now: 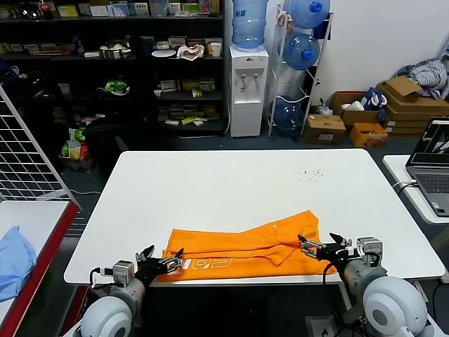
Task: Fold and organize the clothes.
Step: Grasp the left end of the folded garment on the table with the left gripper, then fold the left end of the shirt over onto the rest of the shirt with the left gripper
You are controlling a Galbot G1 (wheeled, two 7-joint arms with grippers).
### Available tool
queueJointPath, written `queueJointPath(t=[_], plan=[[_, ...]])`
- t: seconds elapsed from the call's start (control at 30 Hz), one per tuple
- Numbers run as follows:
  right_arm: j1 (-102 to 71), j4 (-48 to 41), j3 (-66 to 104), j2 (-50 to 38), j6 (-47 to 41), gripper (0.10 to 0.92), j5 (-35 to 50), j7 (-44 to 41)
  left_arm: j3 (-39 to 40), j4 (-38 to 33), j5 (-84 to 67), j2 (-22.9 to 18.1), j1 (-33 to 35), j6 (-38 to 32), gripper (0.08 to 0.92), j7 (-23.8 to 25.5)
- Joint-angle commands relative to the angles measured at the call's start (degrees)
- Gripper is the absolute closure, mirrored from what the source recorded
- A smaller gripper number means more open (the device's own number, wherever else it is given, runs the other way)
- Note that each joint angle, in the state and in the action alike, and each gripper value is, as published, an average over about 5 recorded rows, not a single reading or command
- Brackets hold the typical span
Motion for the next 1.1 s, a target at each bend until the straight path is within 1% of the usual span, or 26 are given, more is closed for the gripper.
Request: queueJointPath(t=[0.03,0.1,0.6,0.87,0.93,1.0,1.1], plan=[[-0.7,0.3,0.6,0.0,0.1,0.104,-0.1,-0.1,0.3,1.3,-0.3,-1.1,0.5,-0.2,0.115,-0.1],[-0.8,0.3,0.7,0.0,0.1,0.104,-0.1,-0.1,0.5,1.3,-0.5,-1.3,0.7,-0.2,0.161,-0.3],[-0.8,0.4,1.0,0.1,0.4,0.104,-0.1,0.1,0.9,0.3,-0.5,-2.0,2.2,-0.4,0.594,-0.7],[-0.9,0.6,0.9,0.5,0.7,0.104,-0.2,0.1,1.2,0.2,-0.3,-2.9,1.6,-0.6,0.827,-1.3],[-0.8,0.6,0.8,0.5,0.8,0.104,-0.3,0.1,0.9,-0.1,-0.5,-2.7,1.3,-0.6,0.866,-1.5],[-0.5,0.5,0.7,0.6,1.0,0.104,-0.4,0.1,0.3,-0.7,-1.0,-1.9,1.0,-0.5,0.88,-1.8],[0.2,0.3,0.4,0.5,1.3,0.104,-0.4,0.1,-1.0,-2.4,-2.8,1.2,0.5,-0.3,0.882,-2.3]])
